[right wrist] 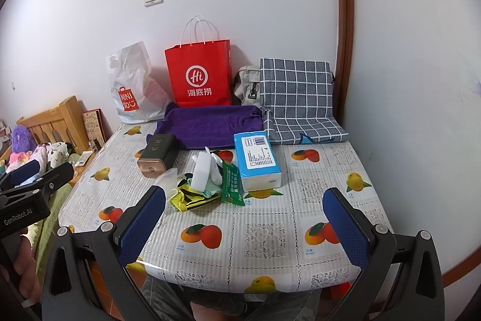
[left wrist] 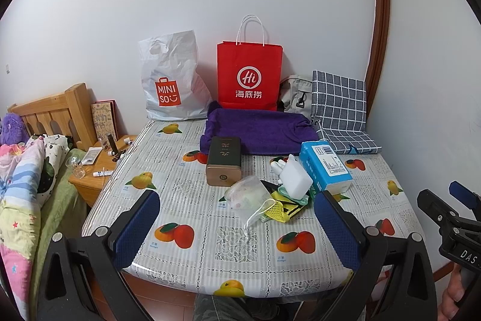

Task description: Organize soft objects

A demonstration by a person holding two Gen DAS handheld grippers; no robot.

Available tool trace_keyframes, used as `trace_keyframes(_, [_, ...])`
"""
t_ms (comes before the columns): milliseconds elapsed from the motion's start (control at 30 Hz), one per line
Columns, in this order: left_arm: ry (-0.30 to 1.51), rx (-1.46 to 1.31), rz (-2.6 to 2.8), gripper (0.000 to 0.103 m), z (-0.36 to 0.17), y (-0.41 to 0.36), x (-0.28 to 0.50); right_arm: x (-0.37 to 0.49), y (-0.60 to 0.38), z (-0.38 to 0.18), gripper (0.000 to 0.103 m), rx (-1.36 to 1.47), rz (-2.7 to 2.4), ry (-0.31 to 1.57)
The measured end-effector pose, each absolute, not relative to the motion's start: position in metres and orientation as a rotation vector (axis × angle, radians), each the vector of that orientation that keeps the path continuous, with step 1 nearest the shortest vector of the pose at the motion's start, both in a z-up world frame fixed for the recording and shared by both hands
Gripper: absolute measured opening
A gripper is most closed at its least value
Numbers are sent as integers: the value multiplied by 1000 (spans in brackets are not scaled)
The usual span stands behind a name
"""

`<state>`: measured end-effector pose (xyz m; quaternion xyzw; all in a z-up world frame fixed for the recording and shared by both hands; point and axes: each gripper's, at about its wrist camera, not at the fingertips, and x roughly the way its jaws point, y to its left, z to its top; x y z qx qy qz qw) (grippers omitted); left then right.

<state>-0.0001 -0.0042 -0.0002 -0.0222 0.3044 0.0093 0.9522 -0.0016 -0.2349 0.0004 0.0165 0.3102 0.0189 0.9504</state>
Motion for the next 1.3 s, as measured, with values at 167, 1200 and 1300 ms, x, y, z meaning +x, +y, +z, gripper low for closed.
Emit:
trace_keyframes(167, [618, -44, 20, 103, 0, -5, 0, -2, -235, 1, 103, 34, 38, 630])
trace_keyframes(1200, [616, -42, 20, 103, 1, -5, -1, -4, -235, 3, 103, 31, 39, 623])
trace_keyframes(1300, [619, -43, 19, 103, 2, -3, -1, -4, -235, 3, 103, 31, 39, 623])
